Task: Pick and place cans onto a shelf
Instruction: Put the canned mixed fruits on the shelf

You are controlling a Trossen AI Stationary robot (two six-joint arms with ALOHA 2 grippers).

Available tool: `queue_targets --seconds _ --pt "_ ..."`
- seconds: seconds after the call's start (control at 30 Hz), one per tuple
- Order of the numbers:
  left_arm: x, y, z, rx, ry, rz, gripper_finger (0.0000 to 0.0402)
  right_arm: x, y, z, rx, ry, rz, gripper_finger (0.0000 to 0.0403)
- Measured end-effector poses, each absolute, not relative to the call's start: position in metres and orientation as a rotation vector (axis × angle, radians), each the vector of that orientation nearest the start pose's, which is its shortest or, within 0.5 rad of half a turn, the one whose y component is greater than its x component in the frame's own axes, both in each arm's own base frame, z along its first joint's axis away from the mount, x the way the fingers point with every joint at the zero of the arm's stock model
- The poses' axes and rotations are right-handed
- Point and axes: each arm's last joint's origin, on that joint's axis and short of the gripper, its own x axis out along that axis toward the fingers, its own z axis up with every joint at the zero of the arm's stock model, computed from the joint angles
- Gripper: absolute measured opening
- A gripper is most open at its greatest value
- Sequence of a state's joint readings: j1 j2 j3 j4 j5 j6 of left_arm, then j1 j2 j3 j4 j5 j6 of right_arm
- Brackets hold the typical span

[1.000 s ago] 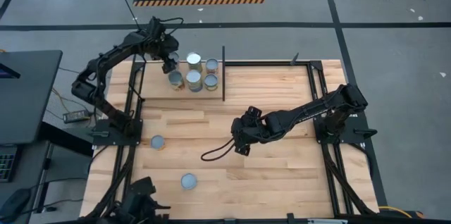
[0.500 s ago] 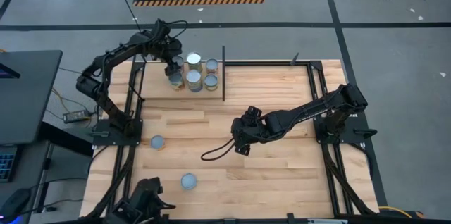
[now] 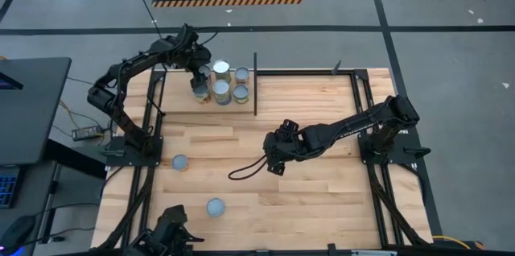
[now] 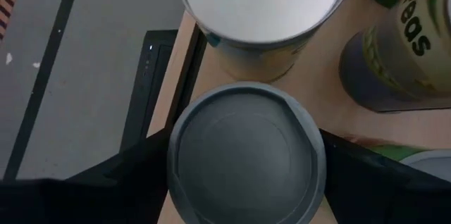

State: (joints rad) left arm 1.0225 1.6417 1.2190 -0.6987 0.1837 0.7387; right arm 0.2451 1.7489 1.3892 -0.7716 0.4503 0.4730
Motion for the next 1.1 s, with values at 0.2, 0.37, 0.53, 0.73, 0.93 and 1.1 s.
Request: queue_targets --seconds 0.2,0.37,0.53,0.73,0.93,1.1 --pt "0.175 0.278 0.234 -0.020 1.139 0.367 0.0326 0.349 0.074 0.248 0.040 0.987 -0.424 0.0374" --pt "0.174 0.277 0.233 0.005 1.166 0.360 0.0345 0.349 0.074 0.248 0.039 0.987 -0.424 0.0374" --pt "0.174 0.277 0.233 0.008 1.174 0.361 0.0347 0.350 0.074 0.248 0.039 0.986 -0.423 0.0374" --pt "0.174 0.278 0.233 0.013 1.174 0.375 0.0347 0.350 0.074 0.248 0.039 0.986 -0.423 0.0374" --pt "0.173 0.277 0.237 0.026 1.176 0.392 0.0348 0.349 0.075 0.248 0.048 0.993 -0.409 0.0374" --pt "0.174 0.270 0.248 0.056 1.148 0.400 0.0348 0.350 0.075 0.248 0.052 0.998 -0.399 0.0374"
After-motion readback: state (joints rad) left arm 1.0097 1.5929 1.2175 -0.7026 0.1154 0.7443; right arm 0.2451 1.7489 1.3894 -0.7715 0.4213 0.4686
